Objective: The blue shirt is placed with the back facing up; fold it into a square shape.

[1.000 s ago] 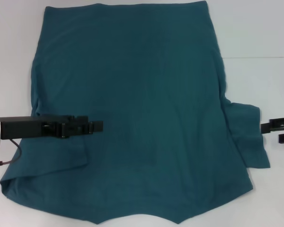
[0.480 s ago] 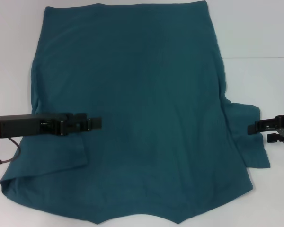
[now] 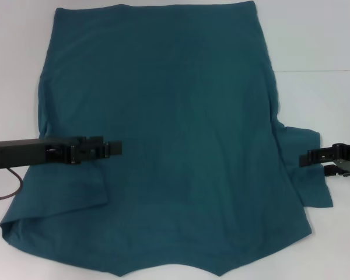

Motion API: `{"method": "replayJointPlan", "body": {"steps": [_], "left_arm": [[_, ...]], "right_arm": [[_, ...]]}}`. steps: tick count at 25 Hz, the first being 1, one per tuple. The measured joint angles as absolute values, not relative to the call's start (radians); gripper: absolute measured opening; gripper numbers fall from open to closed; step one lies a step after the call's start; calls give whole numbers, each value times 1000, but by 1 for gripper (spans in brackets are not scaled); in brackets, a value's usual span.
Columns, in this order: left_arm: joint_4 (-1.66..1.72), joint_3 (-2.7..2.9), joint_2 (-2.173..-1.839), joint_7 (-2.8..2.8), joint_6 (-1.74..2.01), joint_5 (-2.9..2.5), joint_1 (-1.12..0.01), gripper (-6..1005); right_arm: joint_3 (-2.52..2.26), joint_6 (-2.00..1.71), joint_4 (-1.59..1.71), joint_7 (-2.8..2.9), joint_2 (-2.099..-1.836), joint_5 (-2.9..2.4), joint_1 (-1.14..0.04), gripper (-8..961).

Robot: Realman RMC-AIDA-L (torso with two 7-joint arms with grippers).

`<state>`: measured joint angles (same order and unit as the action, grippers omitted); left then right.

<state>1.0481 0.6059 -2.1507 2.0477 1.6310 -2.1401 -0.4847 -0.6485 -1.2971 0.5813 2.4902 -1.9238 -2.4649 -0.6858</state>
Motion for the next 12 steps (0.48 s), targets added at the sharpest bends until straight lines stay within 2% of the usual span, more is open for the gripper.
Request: {"method": "replayJointPlan", "body": {"steps": [12], "left_arm": [[1048, 598, -2151, 2044, 1626, -2137, -485, 690]], "right_arm": [[-651, -1283, 580, 2489, -1941, -2467, -696, 763]]}}
